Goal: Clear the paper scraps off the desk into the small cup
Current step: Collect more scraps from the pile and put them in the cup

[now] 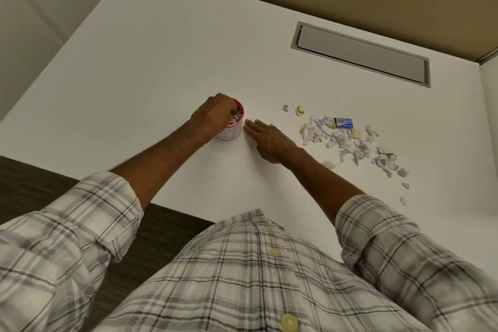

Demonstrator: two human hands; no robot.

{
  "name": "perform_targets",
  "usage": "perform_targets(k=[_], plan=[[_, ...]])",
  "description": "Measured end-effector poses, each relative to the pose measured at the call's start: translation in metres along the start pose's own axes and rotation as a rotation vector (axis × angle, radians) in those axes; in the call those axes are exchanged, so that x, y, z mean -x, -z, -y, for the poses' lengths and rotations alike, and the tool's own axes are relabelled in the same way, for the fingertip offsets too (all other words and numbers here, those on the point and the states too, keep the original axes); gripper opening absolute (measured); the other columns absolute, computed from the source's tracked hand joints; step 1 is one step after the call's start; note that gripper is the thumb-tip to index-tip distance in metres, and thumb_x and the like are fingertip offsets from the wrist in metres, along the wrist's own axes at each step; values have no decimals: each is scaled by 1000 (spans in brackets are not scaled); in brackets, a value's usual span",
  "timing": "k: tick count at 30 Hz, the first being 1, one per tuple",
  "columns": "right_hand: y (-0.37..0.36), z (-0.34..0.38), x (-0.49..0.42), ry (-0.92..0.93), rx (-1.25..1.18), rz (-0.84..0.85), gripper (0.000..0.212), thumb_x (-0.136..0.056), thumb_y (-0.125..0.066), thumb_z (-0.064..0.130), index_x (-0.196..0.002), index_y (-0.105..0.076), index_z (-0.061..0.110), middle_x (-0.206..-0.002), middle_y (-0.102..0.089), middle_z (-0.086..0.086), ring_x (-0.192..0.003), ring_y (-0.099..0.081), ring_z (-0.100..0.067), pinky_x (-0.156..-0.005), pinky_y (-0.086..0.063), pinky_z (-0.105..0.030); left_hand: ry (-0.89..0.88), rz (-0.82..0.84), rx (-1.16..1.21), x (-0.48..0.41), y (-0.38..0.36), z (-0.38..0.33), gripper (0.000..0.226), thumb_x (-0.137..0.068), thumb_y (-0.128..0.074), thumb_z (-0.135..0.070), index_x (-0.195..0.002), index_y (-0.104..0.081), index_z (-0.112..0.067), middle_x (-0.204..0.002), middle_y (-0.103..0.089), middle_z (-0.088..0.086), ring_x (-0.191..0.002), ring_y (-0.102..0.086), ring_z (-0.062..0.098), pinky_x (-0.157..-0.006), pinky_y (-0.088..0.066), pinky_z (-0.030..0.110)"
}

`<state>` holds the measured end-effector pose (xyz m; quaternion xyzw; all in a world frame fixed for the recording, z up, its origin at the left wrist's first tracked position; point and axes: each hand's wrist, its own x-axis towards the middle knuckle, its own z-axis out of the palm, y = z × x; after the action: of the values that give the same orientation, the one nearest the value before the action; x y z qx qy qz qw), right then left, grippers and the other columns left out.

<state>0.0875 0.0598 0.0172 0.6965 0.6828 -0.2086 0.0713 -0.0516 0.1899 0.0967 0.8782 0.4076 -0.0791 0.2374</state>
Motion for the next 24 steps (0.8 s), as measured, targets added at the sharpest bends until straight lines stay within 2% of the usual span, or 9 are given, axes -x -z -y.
perform_targets(k=[3,7,9,12,16,17,19,21,24], plan=[[-9,-8,11,-7,1,-133,57,-102,-44,9,-157,-31,9,-166,-28,-9,-154,-25,-27,-127,-20,-46,19,10,17,0,0,-3,33,-94,-61,-16,-126,-65,-8,-128,-63,13,-115,-62,30,-95,-50,33],[-32,-32,57,18,-41,-295,41,-103,-49,15,-144,-53,8,-150,-52,-11,-135,-53,-29,-116,-40,-41,44,84,-38,-5,-2,-7,31,-96,-57,-15,-126,-64,-11,-130,-62,10,-119,-59,29,-92,-47,33],[-50,-48,88,12,-29,-362,38,-103,-51,17,-140,-57,8,-146,-56,-11,-130,-57,-29,-112,-44,-43,63,107,-66,-8,-2,-9,35,-95,-60,-17,-128,-62,-11,-133,-60,11,-121,-58,30,-94,-47,34],[-75,-75,134,-103,29,-426,37,-102,-55,16,-138,-60,15,-146,-59,-5,-138,-52,-25,-119,-35,-51,41,89,-122,-12,-4,-12,34,-93,-61,-20,-126,-63,-10,-130,-62,13,-117,-60,33,-94,-49,36],[-91,-106,186,-277,-81,-525,35,-104,-53,20,-139,-61,15,-149,-55,-4,-144,-46,-25,-117,-39,-49,32,132,-227,-13,-6,-14,43,-94,-62,-19,-135,-56,-11,-139,-55,12,-126,-55,33,-103,-46,36],[-93,-111,196,-332,-125,-559,35,-104,-53,21,-138,-61,15,-151,-54,-4,-144,-46,-26,-116,-41,-49,24,137,-238,-13,-4,-14,43,-93,-62,-19,-135,-56,-11,-139,-55,12,-125,-55,33,-102,-47,36],[-97,-117,212,-449,-242,-607,38,-104,-52,27,-140,-60,17,-153,-51,-3,-143,-47,-25,-114,-43,-47,-5,123,-256,-12,3,-17,35,-94,-61,-18,-127,-62,-9,-129,-61,14,-115,-60,34,-91,-50,35],[-102,-114,222,-534,-364,-573,51,-102,-51,42,-149,-48,24,-160,-42,2,-148,-38,-19,-119,-38,-40,-38,94,-274,-10,13,-18,26,-92,-62,-18,-116,-69,-8,-117,-66,16,-103,-65,35,-79,-50,34],[-117,-97,219,-519,-428,-445,80,-99,-50,58,-162,-14,25,-171,-8,4,-158,-5,-13,-127,-10,-37,-58,52,-264,-9,23,-19,24,-89,-65,-11,-111,-74,-13,-117,-67,13,-102,-66,34,-81,-52,35]])
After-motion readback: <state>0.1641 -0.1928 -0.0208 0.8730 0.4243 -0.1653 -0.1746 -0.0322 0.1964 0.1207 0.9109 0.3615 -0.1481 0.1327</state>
